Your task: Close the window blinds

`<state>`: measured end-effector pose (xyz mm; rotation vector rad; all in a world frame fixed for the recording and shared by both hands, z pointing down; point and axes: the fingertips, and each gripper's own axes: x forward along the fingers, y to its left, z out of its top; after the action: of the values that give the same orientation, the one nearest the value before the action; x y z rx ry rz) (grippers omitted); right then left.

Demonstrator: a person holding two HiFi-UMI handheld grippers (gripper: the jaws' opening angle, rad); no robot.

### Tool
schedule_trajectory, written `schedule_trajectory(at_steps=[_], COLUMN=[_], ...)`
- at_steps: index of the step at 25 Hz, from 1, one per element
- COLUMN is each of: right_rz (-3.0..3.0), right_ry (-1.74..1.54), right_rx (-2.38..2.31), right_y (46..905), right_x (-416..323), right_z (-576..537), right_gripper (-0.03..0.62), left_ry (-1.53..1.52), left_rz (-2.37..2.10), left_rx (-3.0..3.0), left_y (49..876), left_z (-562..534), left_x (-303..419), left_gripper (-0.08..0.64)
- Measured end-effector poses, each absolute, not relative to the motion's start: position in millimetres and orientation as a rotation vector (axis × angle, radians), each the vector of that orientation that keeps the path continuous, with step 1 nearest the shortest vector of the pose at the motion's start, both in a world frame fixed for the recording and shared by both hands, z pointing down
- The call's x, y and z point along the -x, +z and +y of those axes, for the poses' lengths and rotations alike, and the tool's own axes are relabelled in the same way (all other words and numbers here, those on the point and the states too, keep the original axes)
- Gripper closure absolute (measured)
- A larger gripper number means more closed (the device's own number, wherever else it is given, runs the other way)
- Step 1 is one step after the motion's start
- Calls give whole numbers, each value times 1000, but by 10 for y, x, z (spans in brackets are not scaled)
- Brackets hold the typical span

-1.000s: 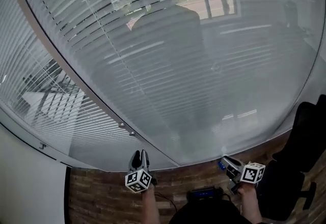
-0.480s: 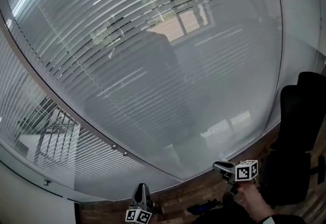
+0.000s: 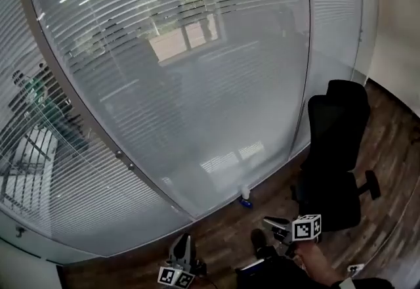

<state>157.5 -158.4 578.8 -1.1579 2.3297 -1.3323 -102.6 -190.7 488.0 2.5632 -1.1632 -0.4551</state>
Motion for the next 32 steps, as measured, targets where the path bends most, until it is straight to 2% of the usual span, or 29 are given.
schedule_trajectory(at_steps=[5,13,22,26,32], right_rz=[2302,2486,2391,2447,2398], right_ry=[-1363,-1234,-1297,-1289,-1197], right_rx=[1309,1195,1106,965,993], right_y=[5666,5234,5459,5458,5209], right_x=[-1766,-1422,-2180,-2161,-2467], right_z=[-972,-813,47,386,489], right_gripper=[532,532,532,532,532], left_ry=[-546,-574,-403,-246,-263], left_rz=[-1076,-1097,-1094,-1191,-1262], left_rx=[-2555,-2573,-2658,-2652,-2718], left_y=[4904,4779,4471,4394,4015], left_z=[-1456,-1059,-119,517,743], left_x=[1009,1051,97,-9,37], left_gripper=[514,514,514,514,514])
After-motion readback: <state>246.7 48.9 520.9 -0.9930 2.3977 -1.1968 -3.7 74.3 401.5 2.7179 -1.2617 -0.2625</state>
